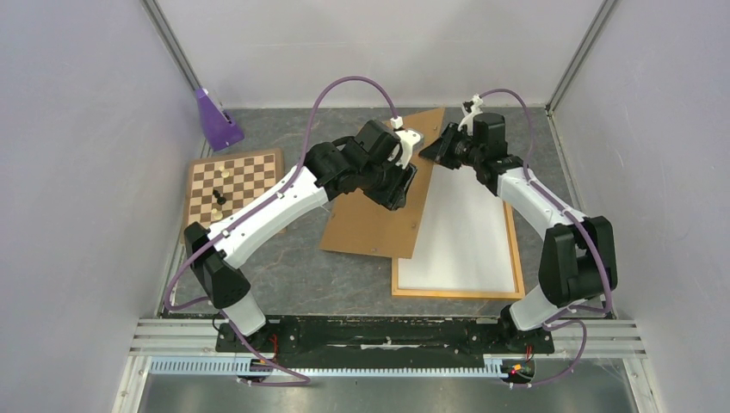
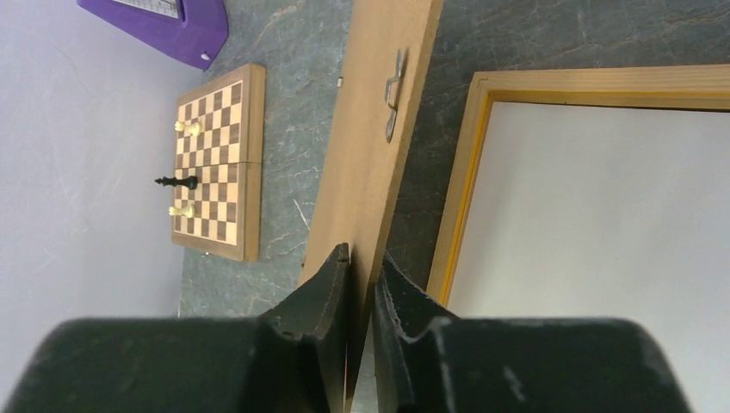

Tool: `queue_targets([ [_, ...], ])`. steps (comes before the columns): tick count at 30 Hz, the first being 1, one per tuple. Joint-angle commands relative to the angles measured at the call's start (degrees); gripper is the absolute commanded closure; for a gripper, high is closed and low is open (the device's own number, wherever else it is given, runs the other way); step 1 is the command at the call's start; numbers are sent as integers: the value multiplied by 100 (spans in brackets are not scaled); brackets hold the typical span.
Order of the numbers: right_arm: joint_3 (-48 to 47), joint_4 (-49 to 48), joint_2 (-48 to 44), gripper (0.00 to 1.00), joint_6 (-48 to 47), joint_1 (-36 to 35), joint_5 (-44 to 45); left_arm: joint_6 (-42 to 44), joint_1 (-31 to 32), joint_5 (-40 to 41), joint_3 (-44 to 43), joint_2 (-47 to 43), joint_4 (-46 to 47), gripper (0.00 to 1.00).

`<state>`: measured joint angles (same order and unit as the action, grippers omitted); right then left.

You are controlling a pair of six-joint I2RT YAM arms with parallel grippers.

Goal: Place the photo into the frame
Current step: Turn over the photo frame item on the photo frame.

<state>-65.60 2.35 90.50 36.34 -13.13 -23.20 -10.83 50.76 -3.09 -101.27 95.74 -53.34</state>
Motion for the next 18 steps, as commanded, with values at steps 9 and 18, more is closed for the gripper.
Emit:
queue_targets([
  [9,298,-792,-566,100,-12,435,-588,516,-48,290,168,-772,298,43],
  [18,1071,-1429,-1010,100,291,732,-1393,776,-273,572,329,-1023,570,43],
])
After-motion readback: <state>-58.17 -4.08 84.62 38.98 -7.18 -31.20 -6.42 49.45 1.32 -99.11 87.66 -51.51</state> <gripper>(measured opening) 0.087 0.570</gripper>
